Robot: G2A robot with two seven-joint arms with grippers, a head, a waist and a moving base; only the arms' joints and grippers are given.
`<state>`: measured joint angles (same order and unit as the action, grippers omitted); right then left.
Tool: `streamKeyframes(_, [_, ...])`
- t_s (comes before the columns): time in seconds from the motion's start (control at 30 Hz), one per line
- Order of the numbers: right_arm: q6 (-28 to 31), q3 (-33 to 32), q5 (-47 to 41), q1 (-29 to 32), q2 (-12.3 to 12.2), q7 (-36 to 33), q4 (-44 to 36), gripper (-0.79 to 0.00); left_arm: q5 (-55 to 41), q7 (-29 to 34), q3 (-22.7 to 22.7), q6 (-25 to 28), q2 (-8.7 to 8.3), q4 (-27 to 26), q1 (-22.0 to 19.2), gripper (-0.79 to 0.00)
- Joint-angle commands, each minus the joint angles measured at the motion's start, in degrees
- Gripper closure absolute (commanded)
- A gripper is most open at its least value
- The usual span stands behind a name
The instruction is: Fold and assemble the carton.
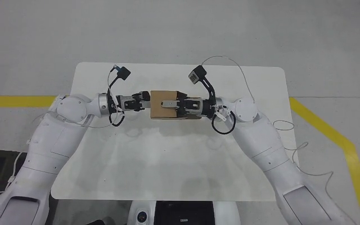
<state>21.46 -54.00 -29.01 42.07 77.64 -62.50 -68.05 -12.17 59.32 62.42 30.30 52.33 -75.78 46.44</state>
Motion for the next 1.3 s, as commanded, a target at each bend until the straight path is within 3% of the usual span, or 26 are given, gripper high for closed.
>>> streamKeyframes(0.0, [-0.82, -0.23, 0.69, 0.15, -0.15, -0.09, 0.22, 0.000, 1.03, -0.46, 0.53, 0.31, -0.11, 0.78, -0.15, -0.785])
streamKeyframes(0.2, [-3.99, 0.13, 3.01, 0.65, -0.38, -0.73, 2.10, 0.000, 4.56, -3.63, 2.42, 3.19, -0.36, 2.61, -0.74, -0.785])
streamKeyframes(0.4, [-5.56, 1.81, 5.10, -0.01, 0.04, -0.04, 6.50, 0.000, 10.63, -11.04, 4.74, 11.98, -0.55, 3.02, -0.31, -0.785])
streamKeyframes(0.6, [-6.20, 3.64, 6.40, -0.49, 0.74, 1.40, 10.46, 0.000, 24.50, -23.98, 7.50, 23.64, -0.56, 2.37, 2.02, -0.785])
streamKeyframes(0.73, [-5.46, 4.96, 6.95, -0.74, 1.36, 2.36, 13.22, 0.000, 36.93, -32.76, 8.41, 27.70, -0.17, 1.87, 3.67, -0.785])
streamKeyframes(0.83, [-4.94, 5.54, 7.64, -1.09, 1.67, 2.73, 14.98, -0.015, 48.29, -41.77, 8.79, 27.70, 0.08, -1.41, 5.68, -0.785])
streamKeyframes(0.87, [-4.94, 5.71, 7.80, -1.15, 1.75, 2.67, 15.54, -0.062, 52.67, -45.20, 8.76, 27.70, 0.09, -2.91, 6.49, -0.785])
streamKeyframes(0.93, [-5.02, 5.96, 8.17, -1.34, 1.90, 2.75, 16.23, -0.265, 61.54, -52.30, 8.40, 27.70, -0.08, -5.20, 8.18, -0.785])
streamKeyframes(1.0, [-4.92, 6.06, 8.34, -1.38, 2.00, 2.82, 16.82, -0.376, 69.08, -59.25, 7.58, 27.70, -0.38, -6.17, 9.50, -0.785])
streamKeyframes(1.1, [-4.78, 6.00, 8.34, -1.28, 2.08, 2.76, 17.35, -0.776, 79.14, -69.01, 5.87, 27.70, -0.98, -6.21, 10.30, -0.785])
streamKeyframes(1.27, [-4.22, 5.03, 7.84, -0.74, 1.87, 2.45, 15.82, -0.785, 95.48, -83.71, 3.38, 27.70, -1.94, -5.03, 9.72, -0.785])
